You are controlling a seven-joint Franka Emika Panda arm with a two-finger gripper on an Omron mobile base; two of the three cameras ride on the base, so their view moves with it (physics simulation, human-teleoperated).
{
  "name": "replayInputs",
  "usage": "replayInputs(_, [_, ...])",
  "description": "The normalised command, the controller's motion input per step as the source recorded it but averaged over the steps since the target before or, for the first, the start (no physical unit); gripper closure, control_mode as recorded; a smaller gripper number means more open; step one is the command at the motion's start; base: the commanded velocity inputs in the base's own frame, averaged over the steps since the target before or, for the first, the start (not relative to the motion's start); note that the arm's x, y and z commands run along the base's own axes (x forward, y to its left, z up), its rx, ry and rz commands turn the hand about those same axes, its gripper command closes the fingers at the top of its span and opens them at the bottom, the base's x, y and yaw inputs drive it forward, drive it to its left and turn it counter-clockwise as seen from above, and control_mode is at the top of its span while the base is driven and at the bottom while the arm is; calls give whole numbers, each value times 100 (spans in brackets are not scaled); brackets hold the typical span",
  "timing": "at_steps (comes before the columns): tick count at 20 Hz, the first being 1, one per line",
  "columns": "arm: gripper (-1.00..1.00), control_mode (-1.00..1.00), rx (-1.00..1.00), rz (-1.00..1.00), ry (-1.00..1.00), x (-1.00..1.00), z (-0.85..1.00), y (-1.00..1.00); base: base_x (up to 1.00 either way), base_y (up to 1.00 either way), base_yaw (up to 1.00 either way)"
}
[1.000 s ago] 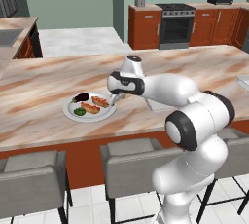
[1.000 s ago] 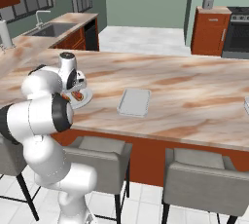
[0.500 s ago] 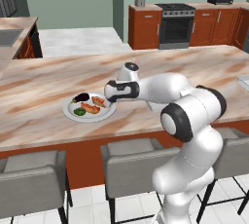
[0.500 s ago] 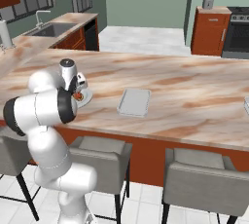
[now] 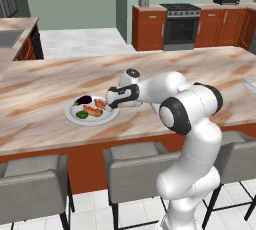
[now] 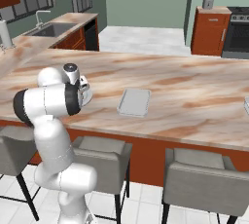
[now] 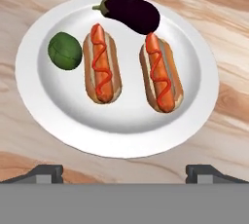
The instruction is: Place one cooked food and one vegetable from the large plate to each tupperware container.
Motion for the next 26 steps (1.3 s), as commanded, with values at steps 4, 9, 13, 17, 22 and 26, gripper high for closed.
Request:
replayInputs(4, [-100,-100,0,0,7,33,-7,6,0,0,0])
replayInputs(9, [-100,-100,0,0,7,39,-7,0,0,0,0])
replayInputs(13, [-100,-100,0,0,1,34,-18,4,0,0,0])
replayInputs(17, [-100,-100,0,0,0,11,-29,10,0,0,0])
replayInputs(22, [-100,-100,-1,0,0,3,-32,18,0,0,0])
replayInputs(26, [-100,-100,0,0,0,21,-22,6,0,0,0])
